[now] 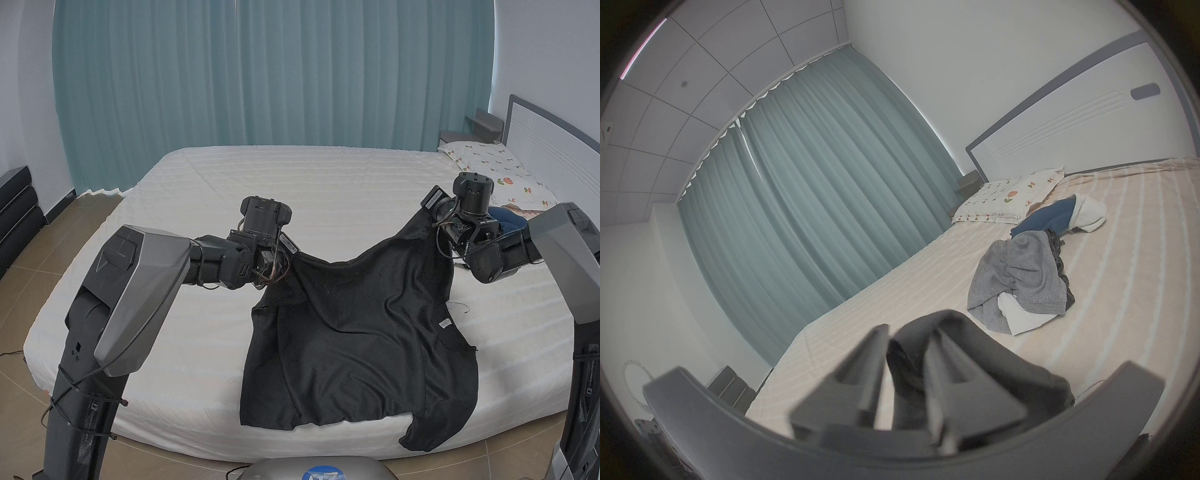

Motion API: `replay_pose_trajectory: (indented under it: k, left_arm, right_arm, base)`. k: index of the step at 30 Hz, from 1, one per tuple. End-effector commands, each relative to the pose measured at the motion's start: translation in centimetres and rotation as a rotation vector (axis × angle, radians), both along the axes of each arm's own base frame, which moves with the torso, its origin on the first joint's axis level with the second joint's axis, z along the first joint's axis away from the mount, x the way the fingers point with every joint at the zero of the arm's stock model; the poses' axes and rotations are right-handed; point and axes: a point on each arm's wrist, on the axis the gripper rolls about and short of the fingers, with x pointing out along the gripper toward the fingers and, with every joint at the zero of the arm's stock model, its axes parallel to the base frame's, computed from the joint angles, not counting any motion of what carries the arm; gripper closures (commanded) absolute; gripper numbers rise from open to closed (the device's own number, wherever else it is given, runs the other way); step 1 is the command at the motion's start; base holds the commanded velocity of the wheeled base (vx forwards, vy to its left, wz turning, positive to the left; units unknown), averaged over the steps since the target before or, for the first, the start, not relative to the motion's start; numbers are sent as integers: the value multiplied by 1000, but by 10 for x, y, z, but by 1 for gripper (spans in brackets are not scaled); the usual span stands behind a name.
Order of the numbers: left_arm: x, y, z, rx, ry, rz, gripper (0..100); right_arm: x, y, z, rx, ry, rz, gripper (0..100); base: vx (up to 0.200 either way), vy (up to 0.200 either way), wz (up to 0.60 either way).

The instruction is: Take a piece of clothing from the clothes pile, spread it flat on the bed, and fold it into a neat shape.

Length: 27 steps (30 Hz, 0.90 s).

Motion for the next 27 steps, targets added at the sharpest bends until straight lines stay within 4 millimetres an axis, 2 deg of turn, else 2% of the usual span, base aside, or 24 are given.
replay_pose_trajectory:
  k: [1, 2, 3, 5, 6, 12, 13, 14, 18, 23, 26, 27]
  left_arm:
    - [8, 2, -32, 21, 47, 11, 0]
    - [8, 2, -32, 21, 47, 11, 0]
    - [11, 7, -37, 25, 56, 21, 0]
    - [11, 7, -37, 25, 56, 21, 0]
    - [19, 25, -41, 35, 60, 64, 0]
    - [34, 67, -42, 56, 69, 144, 0]
    - [34, 67, -42, 56, 69, 144, 0]
    - [38, 78, -45, 78, 68, 156, 0]
    - [40, 86, -49, 93, 78, 168, 0]
    - [37, 86, -44, 91, 103, 146, 0]
    - [33, 83, -37, 73, 123, 103, 0]
    - [30, 83, -27, 48, 139, 67, 0]
  right_arm:
    - [14, -1, -46, -18, 72, -8, 0]
    - [14, -1, -46, -18, 72, -8, 0]
    - [14, -2, -55, -23, 93, -8, 0]
    - [14, -2, -55, -23, 93, -8, 0]
    - [11, -11, -58, -28, 124, -19, 0]
    - [-5, -28, -47, -32, 182, 24, 0]
    - [-5, -28, -47, -32, 182, 24, 0]
    - [-11, -32, -43, -28, 198, 56, 0]
    - [-16, -39, -40, -15, 197, 44, 0]
    - [-37, -48, -49, 22, 268, 51, 0]
    - [-45, -49, -50, 81, 284, 64, 0]
    - [-53, -51, -49, 115, 300, 68, 0]
  base:
    - [0, 0, 0]
    - [0, 0, 0]
    - [0, 0, 0]
    - [0, 0, 0]
    - [0, 0, 0]
    - [0, 0, 0]
    - [0, 0, 0]
    - [0, 0, 0]
    - [0, 0, 0]
    - [0, 0, 0]
    - [0, 0, 0]
    - [0, 0, 0]
